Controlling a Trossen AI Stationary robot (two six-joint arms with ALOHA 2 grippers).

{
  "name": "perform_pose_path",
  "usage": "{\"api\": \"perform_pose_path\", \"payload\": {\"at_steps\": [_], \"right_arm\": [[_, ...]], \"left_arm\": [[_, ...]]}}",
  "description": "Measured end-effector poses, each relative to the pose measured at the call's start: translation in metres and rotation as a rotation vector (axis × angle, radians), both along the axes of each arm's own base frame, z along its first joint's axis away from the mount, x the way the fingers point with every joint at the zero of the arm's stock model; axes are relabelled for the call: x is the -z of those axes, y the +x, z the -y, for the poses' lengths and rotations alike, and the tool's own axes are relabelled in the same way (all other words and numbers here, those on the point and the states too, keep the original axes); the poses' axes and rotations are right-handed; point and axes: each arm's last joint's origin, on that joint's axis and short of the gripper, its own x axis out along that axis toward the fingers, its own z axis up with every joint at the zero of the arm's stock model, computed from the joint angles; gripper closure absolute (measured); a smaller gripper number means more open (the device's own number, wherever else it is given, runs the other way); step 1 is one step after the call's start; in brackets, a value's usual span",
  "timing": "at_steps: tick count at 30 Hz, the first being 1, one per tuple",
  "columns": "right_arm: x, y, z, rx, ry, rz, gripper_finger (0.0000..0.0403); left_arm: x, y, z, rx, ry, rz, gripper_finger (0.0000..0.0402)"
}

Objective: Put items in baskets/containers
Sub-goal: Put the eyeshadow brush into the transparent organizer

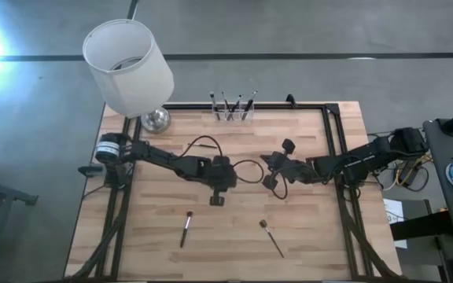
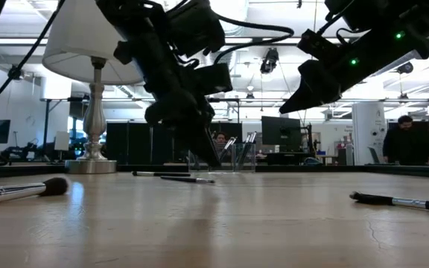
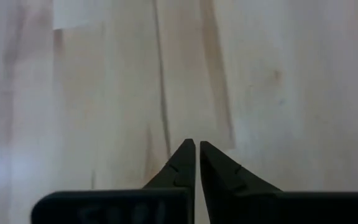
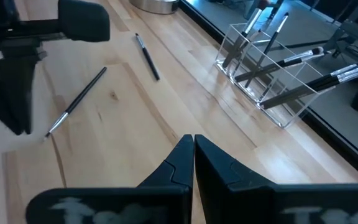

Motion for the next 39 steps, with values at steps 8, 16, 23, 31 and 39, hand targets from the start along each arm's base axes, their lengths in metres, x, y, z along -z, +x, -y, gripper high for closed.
{"api": "perform_pose_path", "payload": {"at_steps": [8,16,23,31,39], "right_arm": [[0.000,0.000,0.000,0.000,0.000,0.001,0.0394],[0.000,0.000,0.000,0.000,0.000,-0.001,0.0394],[0.000,0.000,0.000,0.000,0.000,-0.001,0.0394],[0.001,0.000,0.000,0.000,0.000,-0.001,0.0394],[0.001,-0.001,0.000,0.000,0.001,-0.003,0.0394]], "left_arm": [[0.001,-0.001,0.001,0.007,-0.014,-0.005,0.0325],[0.004,-0.005,-0.015,0.067,0.011,-0.062,0.0309],[0.009,-0.004,-0.024,0.076,0.007,-0.074,0.0309],[0.023,0.003,-0.023,0.119,0.006,-0.066,0.0309],[0.030,0.003,-0.022,0.134,-0.002,-0.093,0.0344]]}}
